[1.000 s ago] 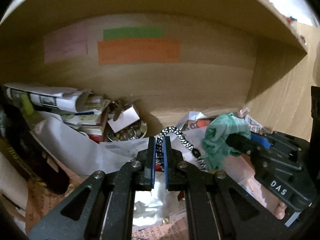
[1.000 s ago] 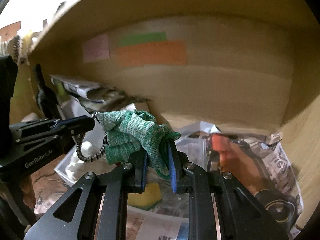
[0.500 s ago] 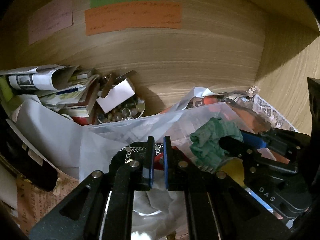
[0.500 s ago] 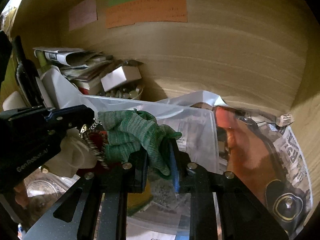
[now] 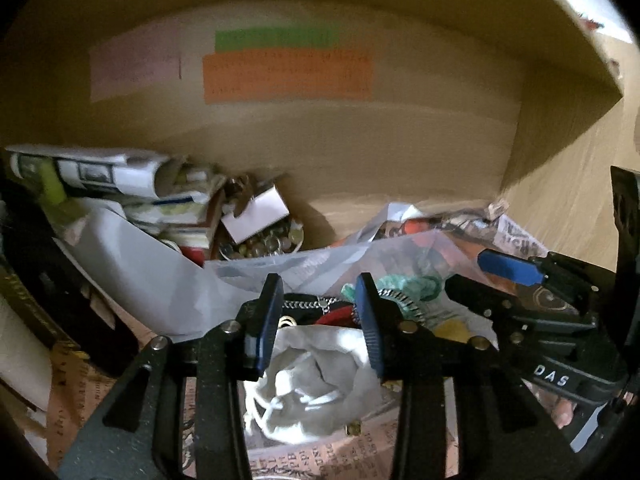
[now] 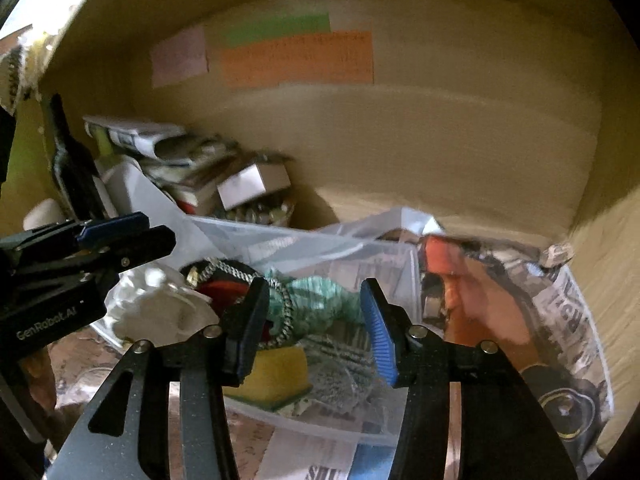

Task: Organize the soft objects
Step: 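Lower the green cloth and bracelet into the clear bin and open both tools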

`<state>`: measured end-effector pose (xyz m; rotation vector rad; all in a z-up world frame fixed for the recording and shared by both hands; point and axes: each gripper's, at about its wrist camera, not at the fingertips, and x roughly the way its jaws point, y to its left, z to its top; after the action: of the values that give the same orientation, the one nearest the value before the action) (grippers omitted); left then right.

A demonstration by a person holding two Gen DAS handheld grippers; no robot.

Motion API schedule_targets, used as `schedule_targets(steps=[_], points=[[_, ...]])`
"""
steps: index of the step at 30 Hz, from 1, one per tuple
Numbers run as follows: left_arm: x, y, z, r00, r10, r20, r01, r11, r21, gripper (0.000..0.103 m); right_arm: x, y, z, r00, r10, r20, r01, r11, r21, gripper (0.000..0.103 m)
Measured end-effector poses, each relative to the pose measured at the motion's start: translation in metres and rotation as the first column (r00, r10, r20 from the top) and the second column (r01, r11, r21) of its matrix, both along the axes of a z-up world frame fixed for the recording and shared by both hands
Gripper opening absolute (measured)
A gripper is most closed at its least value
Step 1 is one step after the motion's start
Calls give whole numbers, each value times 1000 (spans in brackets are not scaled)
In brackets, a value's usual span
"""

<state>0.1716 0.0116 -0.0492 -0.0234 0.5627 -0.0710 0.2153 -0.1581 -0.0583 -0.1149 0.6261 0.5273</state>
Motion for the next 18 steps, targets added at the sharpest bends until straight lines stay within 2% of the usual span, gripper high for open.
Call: schedule_targets(steps=[5, 7, 11, 13, 18], points=[[-31, 3, 22, 996, -3, 87, 5, 1000, -15, 39, -27, -9, 27, 997, 10, 81, -13, 999, 44, 44], [-43, 4, 29, 993, -1, 121, 4, 1000, -22, 43, -37, -13, 38, 994, 13, 111, -20, 998, 64, 46], [-66, 8, 41, 983, 16, 181, -11, 999, -32, 48, -60, -22, 58, 984, 15, 178, -35, 993, 108, 55], [-74, 10, 44, 979, 21, 201, -13, 999, -40, 55, -69, -24, 66, 978, 15, 206, -41, 991, 124, 58], [-98, 16, 53, 966, 35, 255, -25, 999, -45, 67, -87, -30, 79, 965, 15, 263, -57, 986, 155, 75]])
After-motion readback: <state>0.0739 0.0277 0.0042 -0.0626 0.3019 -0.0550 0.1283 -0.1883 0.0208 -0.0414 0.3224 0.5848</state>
